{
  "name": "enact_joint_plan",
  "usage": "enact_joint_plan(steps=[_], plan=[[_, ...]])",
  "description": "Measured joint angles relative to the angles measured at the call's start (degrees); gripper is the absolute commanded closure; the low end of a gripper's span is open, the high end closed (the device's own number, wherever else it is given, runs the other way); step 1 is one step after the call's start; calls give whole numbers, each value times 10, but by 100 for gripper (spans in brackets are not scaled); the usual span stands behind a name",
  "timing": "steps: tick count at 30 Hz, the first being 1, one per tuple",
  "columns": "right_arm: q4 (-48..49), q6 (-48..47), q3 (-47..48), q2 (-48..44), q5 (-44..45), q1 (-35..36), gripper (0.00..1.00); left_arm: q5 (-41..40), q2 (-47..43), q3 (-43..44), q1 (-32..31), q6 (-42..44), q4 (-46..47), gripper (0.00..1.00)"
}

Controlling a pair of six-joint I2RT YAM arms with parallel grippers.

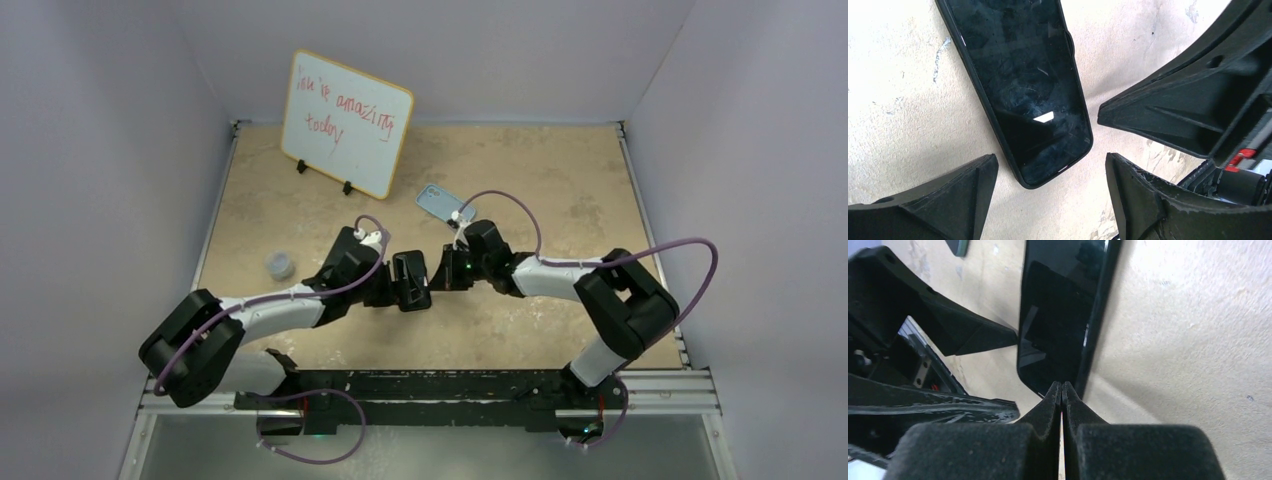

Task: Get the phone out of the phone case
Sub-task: Adjust the phone at the center of the board.

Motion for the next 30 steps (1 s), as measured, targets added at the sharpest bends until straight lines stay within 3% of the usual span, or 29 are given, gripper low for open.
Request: enact_joint_plan(steps=[4,8,12,17,25,30], plan=[[-28,-16,27,-15,20,0,100,-3,-5,0,1,2,-10,18],[-58,-27,42,-20,43,0,72,-7,-10,0,2,2,-26,18],[-96,-32,46,-20,60,0,57,-7,-22,0,9,2,-33,18],[-169,-45,118,7,99,9,30,-17,-55,-6,22,1,-44,18],[-289,-68,275,78,197,78,16,-93,-164,-30,28,-3,-106,16],[-363,-74,342,132,249,112,14,-146,-242,-45,28,-6,-150,16]])
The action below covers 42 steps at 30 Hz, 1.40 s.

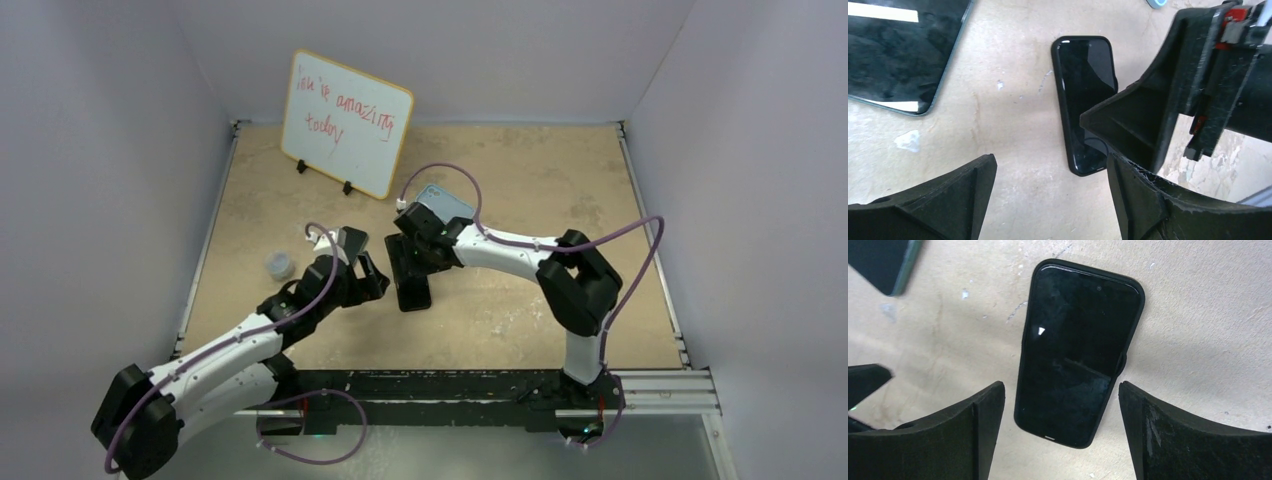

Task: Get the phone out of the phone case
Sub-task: Adjust the phone at the center of the board, then pick up the phone at the center of the board.

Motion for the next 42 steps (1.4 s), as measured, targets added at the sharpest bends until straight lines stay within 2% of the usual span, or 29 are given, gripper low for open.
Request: enact_joint_plan(steps=[1,2,4,11,25,30,33,39,42], plan=[[-13,0,11,12,10,5,14,-7,-11,-2,0,0,-5,16],[-24,0,20,21,19,8,5,-14,-21,-5,0,0,-12,16],[-43,0,35,34,32,10,1,-25,-32,-5,0,0,-25,16],[-98,-2,84,69,72,23,1,-42,-42,-5,0,1,-46,16],[-145,1,159,131,109,46,3,-65,-82,-5,0,5,-74,16],[-151,5,162,141,113,47,13,-65,-84,-5,0,5,-76,16],[-151,10,162,142,115,47,24,-63,-83,-5,0,5,-75,16],[-146,10,157,139,109,47,39,-35,-59,-12,0,5,-53,16],[-135,8,147,132,107,47,43,-16,-40,-17,0,5,-45,16]])
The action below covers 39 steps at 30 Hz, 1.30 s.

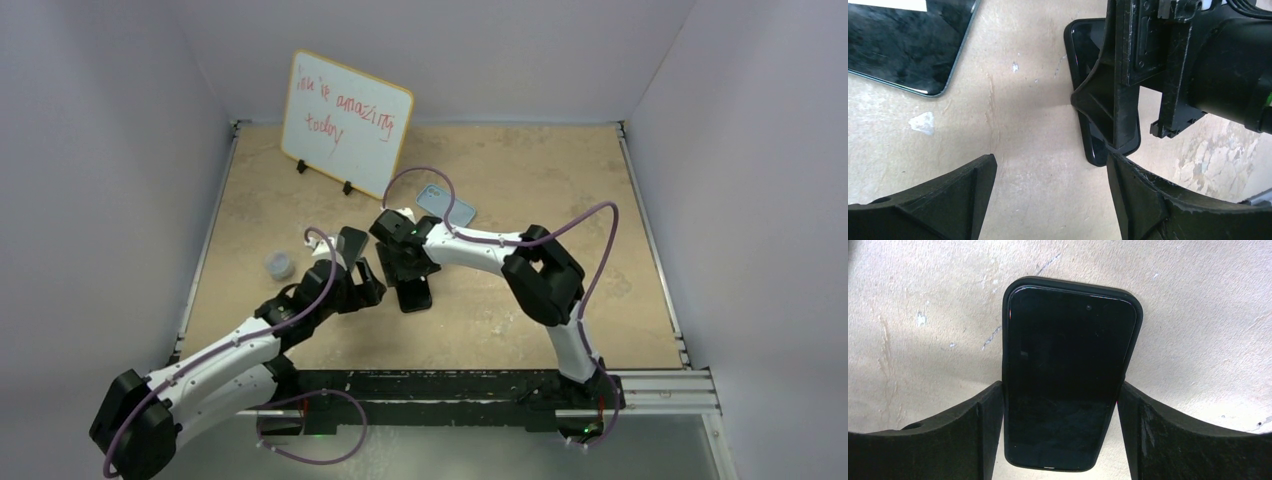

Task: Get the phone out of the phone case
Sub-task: Pick up the phone at the center of the board.

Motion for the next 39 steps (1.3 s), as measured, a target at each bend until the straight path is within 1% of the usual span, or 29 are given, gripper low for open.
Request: enact_joint_plan(steps=[7,11,20,23,26,29,32,34,36,39], plan=[[24,-8,-52,-41,-35,-6,47,45,18,-11,0,-5,42,17],[41,-10,-82,-71,-64,-17,48,79,49,-21,1,-18,83,17],[139,13,-168,-149,-167,-53,49,146,98,-44,2,-53,176,19],[160,21,-183,-160,-191,-60,49,155,109,-47,2,-60,200,21],[176,24,-185,-160,-204,-63,49,159,127,-49,2,-63,221,26],[191,27,-191,-160,-215,-64,49,163,151,-49,2,-66,242,34],[198,28,-197,-160,-223,-64,49,173,173,-49,2,-70,264,50],[201,28,-202,-160,-225,-64,47,178,182,-49,2,-74,278,63],[203,29,-207,-160,-225,-64,45,181,183,-49,2,-76,286,75],[217,32,-217,-161,-227,-64,38,186,182,-49,2,-80,296,91]])
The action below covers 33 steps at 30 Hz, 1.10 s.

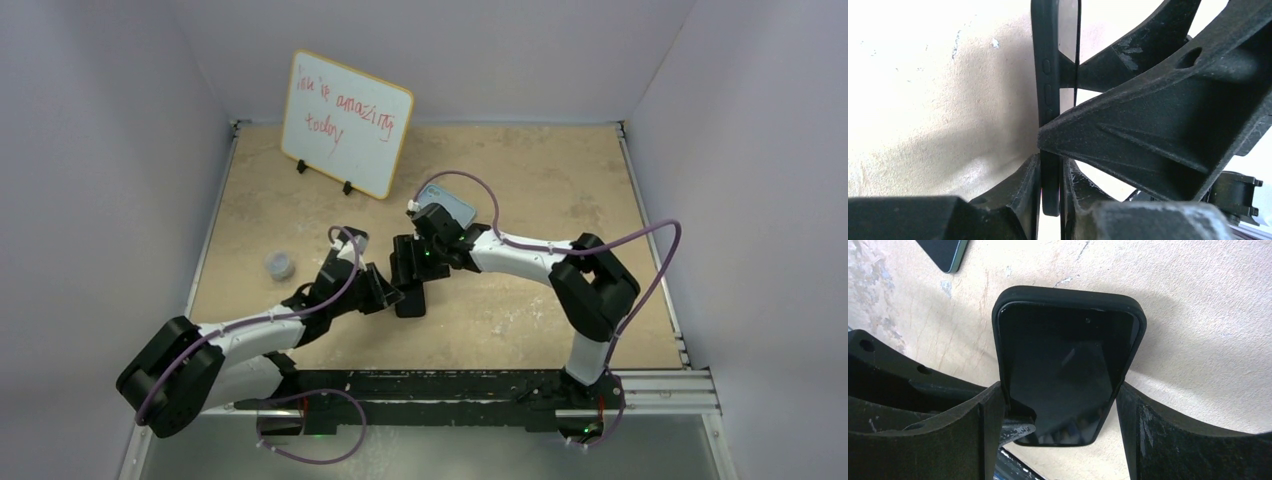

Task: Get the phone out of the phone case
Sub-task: Pick up the phone at the center of the board.

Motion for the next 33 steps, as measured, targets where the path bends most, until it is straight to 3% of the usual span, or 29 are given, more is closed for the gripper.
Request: enact_joint_plan(steps=[3,9,19,33], plan=[[17,5,-17,-11,-4,-3,33,4,-4,-3,1,-4,3,100],[41,11,-45,-44,-10,-12,21,10,-15,-5,1,-14,22,100],[156,51,-147,-119,-52,-52,12,17,-15,-21,1,-42,38,100],[326,100,-320,-229,-120,-101,16,17,-30,-50,1,-110,72,100]])
